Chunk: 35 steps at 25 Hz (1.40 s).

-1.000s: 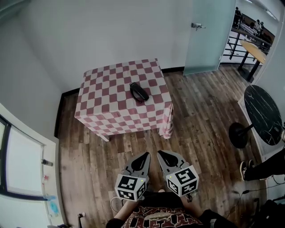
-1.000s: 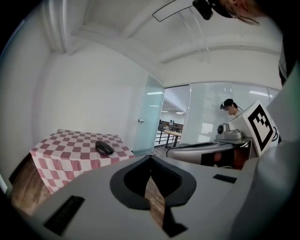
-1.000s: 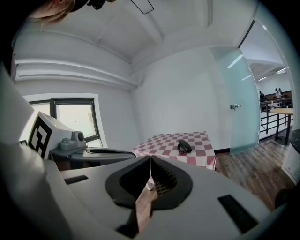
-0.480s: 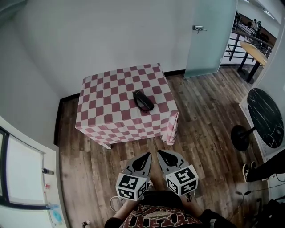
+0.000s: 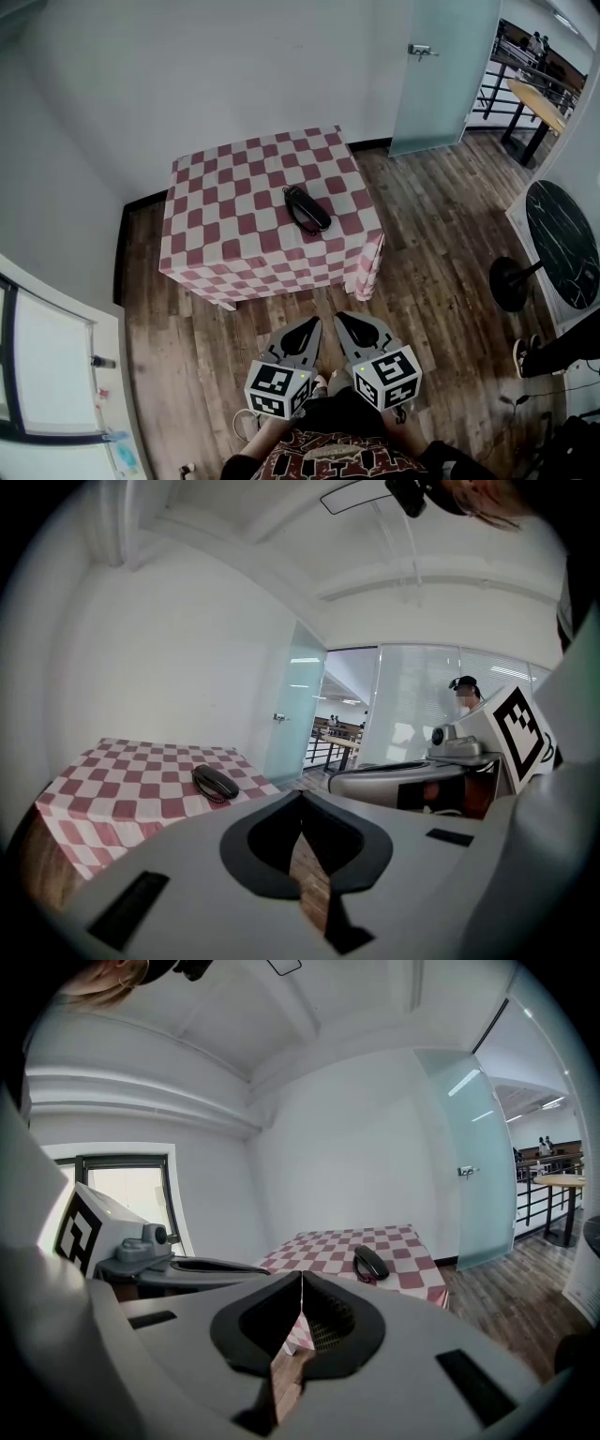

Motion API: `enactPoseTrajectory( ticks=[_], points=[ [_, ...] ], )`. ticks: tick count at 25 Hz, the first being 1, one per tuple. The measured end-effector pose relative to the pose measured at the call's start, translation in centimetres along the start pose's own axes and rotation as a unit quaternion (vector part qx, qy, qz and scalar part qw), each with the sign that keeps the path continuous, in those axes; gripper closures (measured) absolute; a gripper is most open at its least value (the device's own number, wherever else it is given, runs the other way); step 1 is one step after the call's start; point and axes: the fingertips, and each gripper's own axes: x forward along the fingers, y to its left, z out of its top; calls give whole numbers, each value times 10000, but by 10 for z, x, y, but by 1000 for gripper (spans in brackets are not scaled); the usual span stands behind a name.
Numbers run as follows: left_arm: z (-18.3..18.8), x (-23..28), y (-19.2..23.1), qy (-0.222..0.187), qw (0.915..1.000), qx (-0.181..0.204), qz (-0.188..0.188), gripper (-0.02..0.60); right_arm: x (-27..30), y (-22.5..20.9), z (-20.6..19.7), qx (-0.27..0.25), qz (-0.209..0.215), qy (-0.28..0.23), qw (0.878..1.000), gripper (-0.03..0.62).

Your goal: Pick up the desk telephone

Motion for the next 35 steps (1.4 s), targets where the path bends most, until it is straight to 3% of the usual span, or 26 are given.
enactPoseTrajectory(
  ticks=[10,21,35],
  points=[
    [14,23,29,-2,9997,-137,200,575,39,-14,17,-57,275,111,9995,576],
    [48,75,57,-81,9984,-206,512,575,79,-60,47,-181,525,217,9982,574],
    [63,139,58,-112,9969,-255,730,575,103,-118,60,-331,786,273,9960,574]
  ],
)
